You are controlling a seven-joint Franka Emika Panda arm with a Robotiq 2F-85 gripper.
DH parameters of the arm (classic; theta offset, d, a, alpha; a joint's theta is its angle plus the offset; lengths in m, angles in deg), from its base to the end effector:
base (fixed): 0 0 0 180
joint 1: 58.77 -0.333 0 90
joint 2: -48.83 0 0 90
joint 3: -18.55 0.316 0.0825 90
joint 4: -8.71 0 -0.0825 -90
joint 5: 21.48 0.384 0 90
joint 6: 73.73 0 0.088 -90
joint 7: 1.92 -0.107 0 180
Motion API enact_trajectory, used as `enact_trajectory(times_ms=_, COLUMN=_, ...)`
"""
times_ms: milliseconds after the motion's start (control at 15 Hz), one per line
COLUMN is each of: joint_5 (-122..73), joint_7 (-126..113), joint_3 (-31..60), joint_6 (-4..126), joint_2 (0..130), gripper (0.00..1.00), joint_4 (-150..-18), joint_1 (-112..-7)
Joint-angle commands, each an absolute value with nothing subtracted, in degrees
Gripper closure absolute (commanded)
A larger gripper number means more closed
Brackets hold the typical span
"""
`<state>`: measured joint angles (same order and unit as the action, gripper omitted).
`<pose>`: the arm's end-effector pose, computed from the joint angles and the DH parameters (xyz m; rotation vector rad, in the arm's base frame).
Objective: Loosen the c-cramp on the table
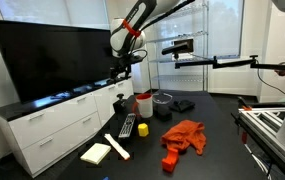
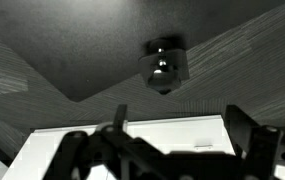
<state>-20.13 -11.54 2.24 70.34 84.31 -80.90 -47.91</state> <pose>0.6657 -0.3007 0.3308 2.7924 -0.8317 0.4861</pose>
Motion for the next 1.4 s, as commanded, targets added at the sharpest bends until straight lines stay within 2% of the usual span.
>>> enact_trajectory(times_ms=0, joint_5=-21.9, joint_7=-14.9, joint_3=2.5, joint_6=64.0, joint_2=87.6, gripper=0.00, joint_4=-75.1, joint_1=-48.1)
enact_trajectory(times_ms=1333, joint_5=-19.3, joint_7=-16.2, joint_3=5.4, joint_6=56.9, joint_2=102.7, gripper=0.00, joint_4=-56.1, joint_1=-43.1)
